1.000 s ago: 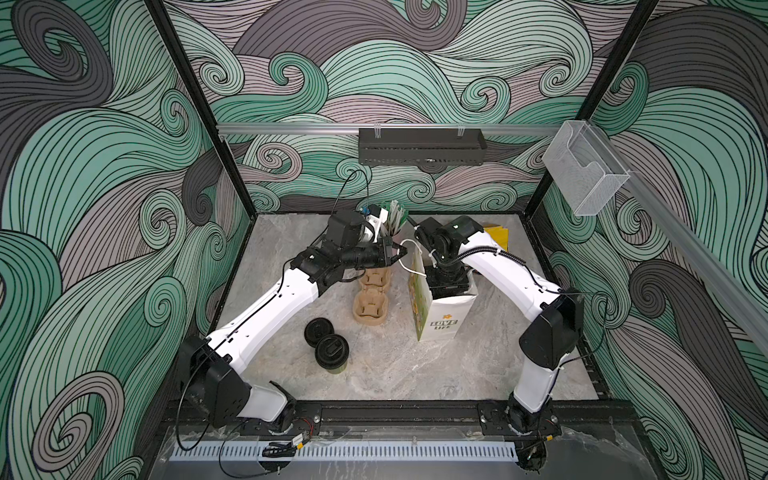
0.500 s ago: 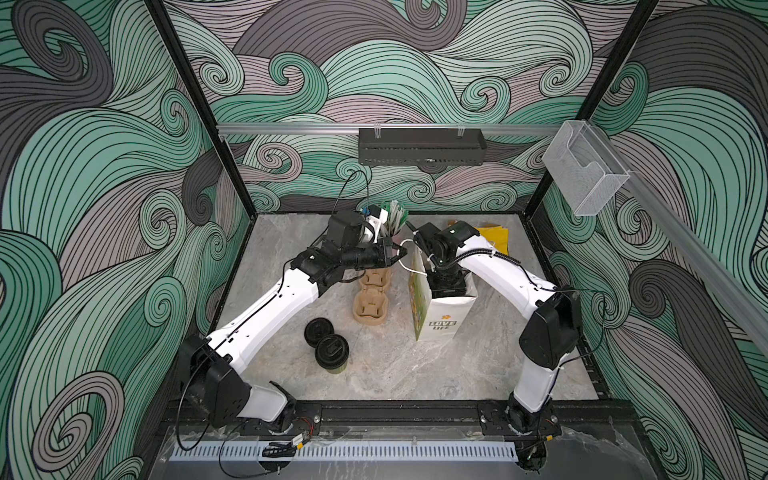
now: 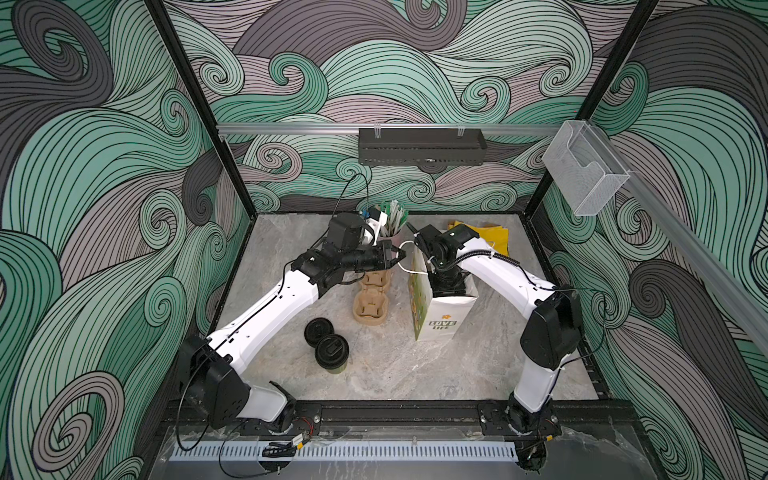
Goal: Pack the takeout coffee
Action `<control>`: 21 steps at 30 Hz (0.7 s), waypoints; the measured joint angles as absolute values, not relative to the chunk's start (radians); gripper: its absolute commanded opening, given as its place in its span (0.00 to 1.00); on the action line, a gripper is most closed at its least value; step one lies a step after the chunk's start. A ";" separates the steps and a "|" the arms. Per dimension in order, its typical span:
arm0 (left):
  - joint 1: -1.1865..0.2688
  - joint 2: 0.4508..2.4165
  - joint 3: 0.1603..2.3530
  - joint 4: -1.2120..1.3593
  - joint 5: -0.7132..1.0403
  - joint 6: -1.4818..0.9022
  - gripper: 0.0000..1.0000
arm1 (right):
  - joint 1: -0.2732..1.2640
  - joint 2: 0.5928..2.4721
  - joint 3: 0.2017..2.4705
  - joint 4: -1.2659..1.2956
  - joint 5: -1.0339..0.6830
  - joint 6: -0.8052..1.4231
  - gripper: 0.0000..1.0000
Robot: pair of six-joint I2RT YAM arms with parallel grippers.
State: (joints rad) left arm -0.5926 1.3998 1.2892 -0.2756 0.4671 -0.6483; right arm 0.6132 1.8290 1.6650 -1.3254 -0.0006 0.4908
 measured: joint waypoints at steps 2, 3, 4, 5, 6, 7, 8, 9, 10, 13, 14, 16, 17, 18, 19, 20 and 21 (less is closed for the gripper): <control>-0.593 1.394 1.278 -0.276 0.462 -0.648 0.00 | 0.613 1.823 1.655 -1.315 -0.002 0.491 0.64; -0.593 1.390 1.272 -0.276 0.458 -0.648 0.00 | 0.612 1.821 1.650 -1.310 -0.004 0.491 0.64; -0.593 1.387 1.269 -0.278 0.456 -0.648 0.00 | 0.612 1.818 1.645 -1.304 -0.004 0.492 0.64; -0.593 1.385 1.266 -0.278 0.453 -0.648 0.00 | 0.611 1.815 1.641 -1.299 -0.006 0.492 0.64; -0.593 1.382 1.264 -0.279 0.452 -0.648 0.00 | 0.611 1.813 1.639 -1.296 -0.007 0.493 0.64; -0.593 1.378 1.262 -0.280 0.448 -0.648 0.00 | 0.611 1.811 1.637 -1.294 -0.008 0.495 0.64; -0.593 1.376 1.259 -0.282 0.447 -0.647 0.00 | 0.611 1.810 1.637 -1.293 -0.009 0.498 0.63; -0.593 1.372 1.256 -0.284 0.442 -0.647 0.00 | 0.611 1.810 1.637 -1.291 -0.009 0.500 0.64; -0.593 1.369 1.252 -0.287 0.439 -0.647 0.00 | 0.611 1.810 1.637 -1.290 -0.010 0.502 0.64; -0.593 1.361 1.244 -0.292 0.428 -0.647 0.00 | 0.611 1.809 1.637 -1.287 -0.017 0.509 0.64; -0.593 1.359 1.240 -0.292 0.426 -0.647 0.00 | 0.611 1.809 1.637 -1.286 -0.020 0.509 0.63; -0.593 1.357 1.234 -0.296 0.420 -0.646 0.00 | 0.612 1.809 1.637 -1.282 -0.026 0.511 0.63; -0.593 1.357 1.233 -0.300 0.417 -0.646 0.00 | 0.612 1.810 1.637 -1.281 -0.027 0.513 0.63; -0.593 1.357 1.232 -0.302 0.413 -0.645 0.00 | 0.613 1.811 1.637 -1.279 -0.029 0.514 0.63; -0.593 1.357 1.230 -0.305 0.410 -0.644 0.00 | 0.615 1.812 1.637 -1.277 -0.030 0.515 0.63; -0.593 1.357 1.228 -0.309 0.406 -0.643 0.00 | 0.617 1.813 1.637 -1.275 -0.030 0.516 0.63; -0.593 1.357 1.227 -0.316 0.403 -0.642 0.00 | 0.619 1.814 1.637 -1.273 -0.031 0.517 0.63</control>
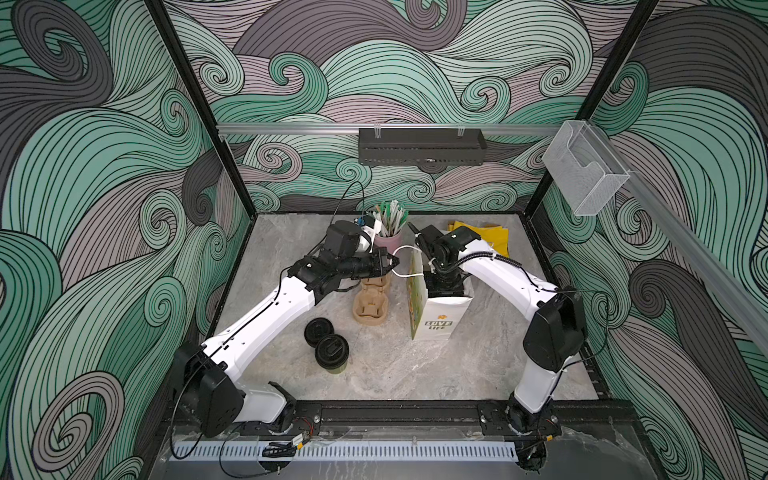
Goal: Pack the takeout coffee
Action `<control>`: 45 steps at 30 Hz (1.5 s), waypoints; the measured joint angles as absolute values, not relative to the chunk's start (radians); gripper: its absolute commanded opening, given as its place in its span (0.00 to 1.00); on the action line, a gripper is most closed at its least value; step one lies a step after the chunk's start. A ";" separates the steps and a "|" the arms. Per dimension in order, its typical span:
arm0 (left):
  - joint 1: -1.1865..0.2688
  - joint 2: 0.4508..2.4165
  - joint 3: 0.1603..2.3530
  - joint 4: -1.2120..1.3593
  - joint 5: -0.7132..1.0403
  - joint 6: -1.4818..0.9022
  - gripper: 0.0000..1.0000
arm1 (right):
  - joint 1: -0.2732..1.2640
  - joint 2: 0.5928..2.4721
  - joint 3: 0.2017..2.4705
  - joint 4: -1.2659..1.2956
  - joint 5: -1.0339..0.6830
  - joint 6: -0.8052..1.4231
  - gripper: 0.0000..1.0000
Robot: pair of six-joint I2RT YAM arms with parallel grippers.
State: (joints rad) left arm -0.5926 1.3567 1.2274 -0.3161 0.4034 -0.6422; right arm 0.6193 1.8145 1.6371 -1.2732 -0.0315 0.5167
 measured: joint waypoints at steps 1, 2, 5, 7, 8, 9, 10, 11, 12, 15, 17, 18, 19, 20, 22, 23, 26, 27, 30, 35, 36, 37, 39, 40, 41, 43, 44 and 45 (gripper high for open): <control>-0.593 1.357 1.226 -0.320 0.401 -0.642 0.00 | 0.622 1.817 1.638 -1.271 -0.031 0.517 0.63; -0.593 1.356 1.226 -0.324 0.398 -0.641 0.00 | 0.624 1.819 1.639 -1.269 -0.031 0.517 0.63; -0.593 1.355 1.226 -0.331 0.391 -0.639 0.00 | 0.626 1.825 1.639 -1.260 -0.031 0.521 0.63; -0.593 1.351 1.226 -0.334 0.387 -0.638 0.00 | 0.626 1.828 1.639 -1.254 -0.031 0.525 0.63; -0.593 1.349 1.226 -0.335 0.386 -0.638 0.00 | 0.626 1.829 1.639 -1.252 -0.031 0.525 0.63; -0.593 1.348 1.226 -0.337 0.385 -0.638 0.00 | 0.626 1.831 1.637 -1.248 -0.031 0.526 0.63; -0.593 1.346 1.225 -0.339 0.384 -0.638 0.00 | 0.626 1.831 1.636 -1.244 -0.031 0.528 0.63; -0.593 1.344 1.225 -0.340 0.381 -0.638 0.00 | 0.626 1.832 1.635 -1.241 -0.030 0.528 0.63; -0.593 1.342 1.225 -0.340 0.379 -0.638 0.00 | 0.626 1.833 1.634 -1.238 -0.030 0.529 0.62; -0.593 1.337 1.224 -0.343 0.374 -0.636 0.00 | 0.626 1.837 1.630 -1.227 -0.026 0.531 0.62; -0.593 1.333 1.222 -0.345 0.371 -0.636 0.00 | 0.626 1.842 1.630 -1.222 -0.023 0.532 0.62; -0.593 1.333 1.221 -0.345 0.370 -0.635 0.00 | 0.626 1.844 1.629 -1.218 -0.022 0.532 0.61; -0.592 1.331 1.221 -0.345 0.368 -0.635 0.00 | 0.626 1.845 1.628 -1.215 -0.021 0.532 0.61; -0.593 1.331 1.221 -0.345 0.367 -0.635 0.00 | 0.626 1.847 1.625 -1.213 -0.019 0.532 0.61; -0.593 1.331 1.221 -0.345 0.366 -0.635 0.00 | 0.626 1.851 1.623 -1.211 -0.018 0.532 0.61; -0.593 1.331 1.221 -0.345 0.366 -0.634 0.00 | 0.626 1.852 1.623 -1.209 -0.018 0.532 0.60; -0.593 1.330 1.220 -0.346 0.365 -0.631 0.00 | 0.627 1.854 1.620 -1.204 -0.015 0.532 0.60; -0.593 1.330 1.220 -0.346 0.364 -0.630 0.00 | 0.627 1.855 1.619 -1.202 -0.014 0.532 0.60; -0.593 1.324 1.213 -0.347 0.361 -0.626 0.00 | 0.631 1.855 1.618 -1.197 -0.007 0.534 0.60; -0.592 1.318 1.209 -0.348 0.358 -0.619 0.00 | 0.637 1.854 1.619 -1.197 0.000 0.536 0.59; -0.592 1.318 1.209 -0.348 0.358 -0.619 0.00 | 0.638 1.853 1.623 -1.198 0.001 0.537 0.59; -0.592 1.318 1.209 -0.348 0.358 -0.617 0.00 | 0.640 1.851 1.627 -1.201 0.002 0.537 0.60; -0.592 1.318 1.209 -0.349 0.355 -0.616 0.00 | 0.643 1.854 1.639 -1.210 0.004 0.538 0.60; -0.592 1.318 1.208 -0.351 0.352 -0.614 0.00 | 0.647 1.858 1.646 -1.214 0.003 0.538 0.60; -0.592 1.318 1.208 -0.352 0.352 -0.613 0.00 | 0.650 1.863 1.654 -1.219 0.002 0.538 0.60; -0.592 1.318 1.208 -0.352 0.349 -0.612 0.00 | 0.658 1.871 1.670 -1.232 0.001 0.537 0.60; -0.592 1.318 1.208 -0.353 0.348 -0.611 0.00 | 0.661 1.876 1.677 -1.238 -0.001 0.537 0.60; -0.592 1.318 1.208 -0.354 0.347 -0.610 0.00 | 0.664 1.882 1.687 -1.245 -0.002 0.537 0.60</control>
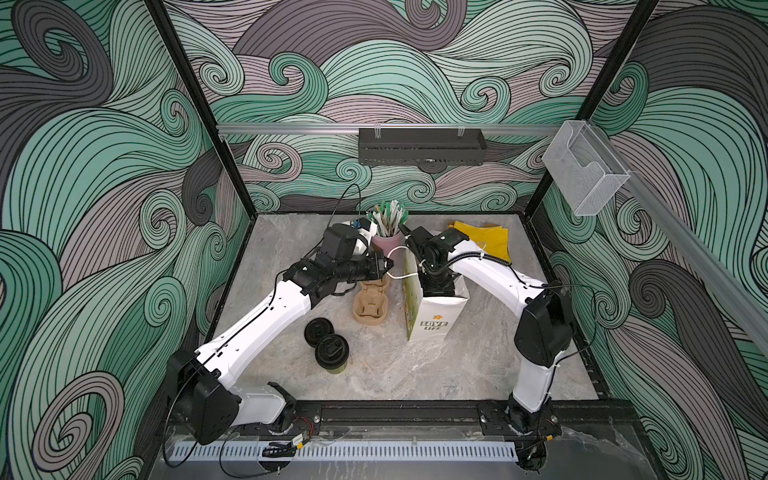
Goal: Pack the takeout coffee
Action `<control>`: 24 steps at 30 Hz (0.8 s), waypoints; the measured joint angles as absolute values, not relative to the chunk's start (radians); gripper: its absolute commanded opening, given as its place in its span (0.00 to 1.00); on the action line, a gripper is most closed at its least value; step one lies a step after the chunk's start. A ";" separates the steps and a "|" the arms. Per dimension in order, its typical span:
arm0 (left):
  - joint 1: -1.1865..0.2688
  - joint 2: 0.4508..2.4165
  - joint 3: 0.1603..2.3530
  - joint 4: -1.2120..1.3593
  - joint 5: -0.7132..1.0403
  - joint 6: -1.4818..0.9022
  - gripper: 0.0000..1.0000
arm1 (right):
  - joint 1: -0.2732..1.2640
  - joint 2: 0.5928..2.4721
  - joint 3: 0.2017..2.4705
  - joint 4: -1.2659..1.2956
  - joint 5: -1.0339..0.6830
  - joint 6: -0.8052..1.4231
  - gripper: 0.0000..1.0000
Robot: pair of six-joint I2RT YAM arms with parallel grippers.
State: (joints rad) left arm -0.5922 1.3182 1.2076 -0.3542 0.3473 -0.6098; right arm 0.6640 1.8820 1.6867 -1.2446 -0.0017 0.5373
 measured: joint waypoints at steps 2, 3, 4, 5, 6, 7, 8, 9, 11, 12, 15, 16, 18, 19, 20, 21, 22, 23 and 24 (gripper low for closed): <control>-0.592 1.318 1.207 -0.358 0.346 -0.608 0.00 | 0.669 1.895 1.705 -1.258 -0.005 0.537 0.60; -0.592 1.318 1.207 -0.361 0.345 -0.607 0.00 | 0.672 1.902 1.716 -1.265 -0.007 0.537 0.60; -0.592 1.318 1.207 -0.363 0.344 -0.605 0.00 | 0.675 1.908 1.725 -1.271 -0.008 0.537 0.60; -0.592 1.318 1.205 -0.364 0.344 -0.604 0.00 | 0.679 1.914 1.736 -1.279 -0.007 0.537 0.60; -0.592 1.317 1.203 -0.365 0.343 -0.602 0.00 | 0.683 1.919 1.744 -1.284 -0.008 0.537 0.60; -0.592 1.316 1.199 -0.366 0.342 -0.601 0.00 | 0.687 1.922 1.749 -1.288 -0.008 0.538 0.60; -0.592 1.312 1.193 -0.366 0.341 -0.601 0.00 | 0.691 1.924 1.754 -1.292 -0.008 0.538 0.60; -0.592 1.309 1.187 -0.368 0.340 -0.601 0.00 | 0.693 1.925 1.757 -1.294 -0.008 0.539 0.60; -0.592 1.305 1.179 -0.372 0.340 -0.601 0.00 | 0.697 1.926 1.758 -1.296 -0.008 0.540 0.60; -0.592 1.304 1.177 -0.374 0.340 -0.601 0.00 | 0.698 1.927 1.758 -1.296 -0.009 0.542 0.60; -0.592 1.304 1.176 -0.377 0.339 -0.598 0.00 | 0.701 1.929 1.758 -1.295 -0.008 0.547 0.60; -0.592 1.303 1.176 -0.379 0.337 -0.596 0.00 | 0.701 1.929 1.757 -1.293 -0.009 0.551 0.60; -0.592 1.299 1.175 -0.384 0.332 -0.593 0.00 | 0.704 1.929 1.752 -1.283 -0.013 0.556 0.60; -0.592 1.296 1.175 -0.385 0.330 -0.593 0.00 | 0.704 1.927 1.746 -1.277 -0.016 0.558 0.60; -0.592 1.293 1.175 -0.385 0.326 -0.593 0.00 | 0.704 1.924 1.738 -1.268 -0.017 0.559 0.60; -0.592 1.289 1.174 -0.385 0.324 -0.592 0.00 | 0.704 1.919 1.729 -1.259 -0.018 0.560 0.59; -0.592 1.285 1.174 -0.385 0.323 -0.592 0.00 | 0.703 1.914 1.721 -1.252 -0.019 0.561 0.59; -0.592 1.282 1.174 -0.387 0.321 -0.591 0.00 | 0.703 1.908 1.711 -1.241 -0.020 0.561 0.59; -0.592 1.281 1.174 -0.387 0.321 -0.591 0.00 | 0.703 1.902 1.700 -1.231 -0.021 0.562 0.58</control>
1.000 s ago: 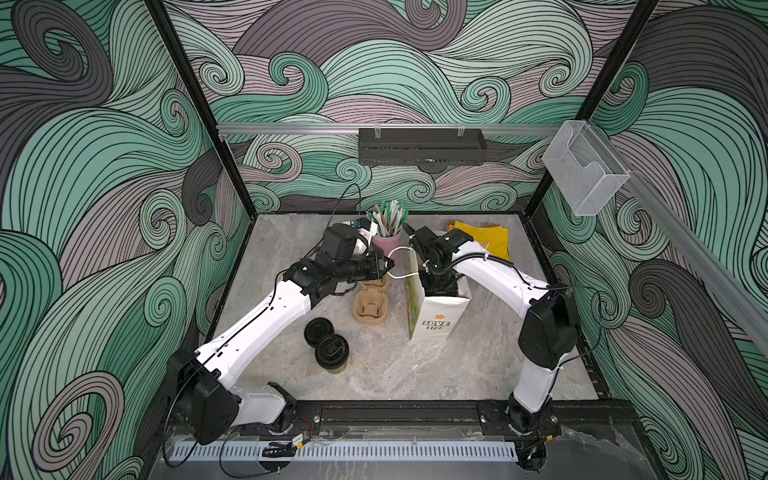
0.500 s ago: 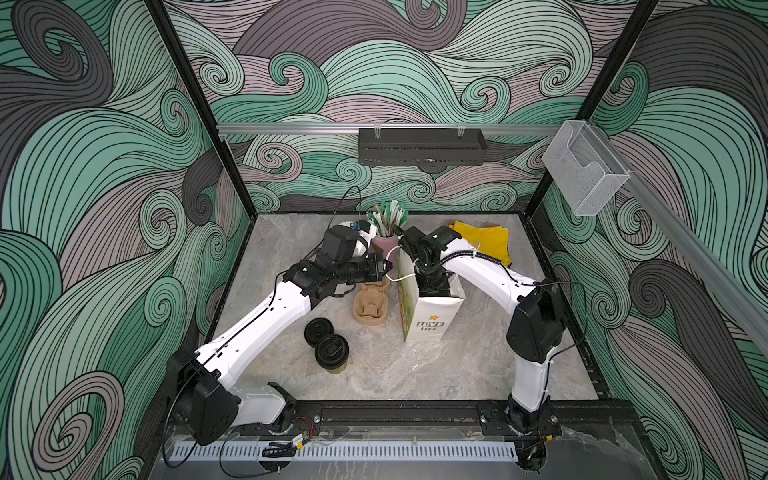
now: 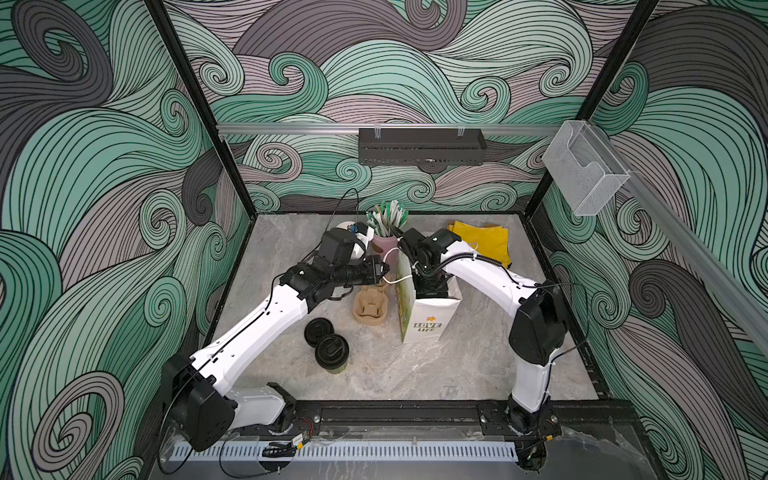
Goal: Pack the takeout coffee
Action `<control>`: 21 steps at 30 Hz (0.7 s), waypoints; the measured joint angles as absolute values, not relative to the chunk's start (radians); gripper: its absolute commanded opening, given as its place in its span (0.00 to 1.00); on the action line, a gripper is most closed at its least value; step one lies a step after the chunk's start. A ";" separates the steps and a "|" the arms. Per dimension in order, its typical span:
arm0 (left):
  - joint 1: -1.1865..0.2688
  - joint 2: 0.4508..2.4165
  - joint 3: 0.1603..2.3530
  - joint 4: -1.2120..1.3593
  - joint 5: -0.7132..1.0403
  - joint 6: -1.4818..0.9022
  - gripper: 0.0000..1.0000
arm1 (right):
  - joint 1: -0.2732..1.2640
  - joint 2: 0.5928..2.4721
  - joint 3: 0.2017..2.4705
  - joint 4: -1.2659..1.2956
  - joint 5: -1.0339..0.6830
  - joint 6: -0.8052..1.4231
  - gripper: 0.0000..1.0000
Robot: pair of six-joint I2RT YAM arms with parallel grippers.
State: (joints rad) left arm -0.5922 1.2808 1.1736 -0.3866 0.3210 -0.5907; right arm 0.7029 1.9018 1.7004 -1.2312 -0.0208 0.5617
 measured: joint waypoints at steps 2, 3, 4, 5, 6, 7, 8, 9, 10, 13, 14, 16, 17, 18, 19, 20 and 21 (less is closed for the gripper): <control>-0.592 1.279 1.173 -0.389 0.321 -0.590 0.00 | 0.703 1.893 1.684 -1.216 -0.022 0.563 0.57; -0.592 1.279 1.173 -0.389 0.320 -0.590 0.00 | 0.703 1.891 1.677 -1.208 -0.027 0.564 0.57; -0.592 1.279 1.173 -0.389 0.320 -0.590 0.00 | 0.703 1.892 1.673 -1.204 -0.030 0.565 0.57; -0.592 1.279 1.172 -0.389 0.320 -0.590 0.00 | 0.705 1.892 1.671 -1.200 -0.032 0.566 0.57; -0.592 1.279 1.171 -0.389 0.319 -0.590 0.00 | 0.706 1.893 1.669 -1.198 -0.032 0.566 0.57; -0.592 1.279 1.170 -0.389 0.319 -0.590 0.00 | 0.706 1.894 1.669 -1.198 -0.031 0.567 0.57; -0.592 1.279 1.168 -0.389 0.318 -0.590 0.00 | 0.707 1.895 1.670 -1.199 -0.030 0.568 0.57; -0.592 1.279 1.166 -0.389 0.318 -0.590 0.00 | 0.708 1.897 1.672 -1.200 -0.029 0.569 0.57; -0.592 1.279 1.164 -0.389 0.318 -0.590 0.00 | 0.709 1.897 1.674 -1.201 -0.027 0.569 0.57; -0.592 1.279 1.157 -0.390 0.317 -0.590 0.00 | 0.712 1.899 1.694 -1.216 -0.020 0.572 0.58; -0.592 1.279 1.155 -0.391 0.316 -0.590 0.00 | 0.714 1.903 1.703 -1.224 -0.017 0.573 0.58; -0.592 1.279 1.155 -0.391 0.316 -0.590 0.00 | 0.718 1.911 1.718 -1.240 -0.011 0.575 0.58; -0.592 1.279 1.155 -0.390 0.316 -0.590 0.00 | 0.721 1.915 1.726 -1.248 -0.007 0.576 0.59; -0.592 1.279 1.155 -0.390 0.316 -0.590 0.00 | 0.723 1.918 1.733 -1.255 -0.003 0.577 0.59; -0.592 1.279 1.155 -0.390 0.317 -0.589 0.00 | 0.726 1.920 1.738 -1.261 -0.001 0.577 0.59; -0.592 1.279 1.155 -0.390 0.319 -0.588 0.00 | 0.728 1.923 1.742 -1.266 0.002 0.577 0.59; -0.592 1.279 1.155 -0.389 0.323 -0.587 0.00 | 0.730 1.924 1.745 -1.271 0.004 0.576 0.60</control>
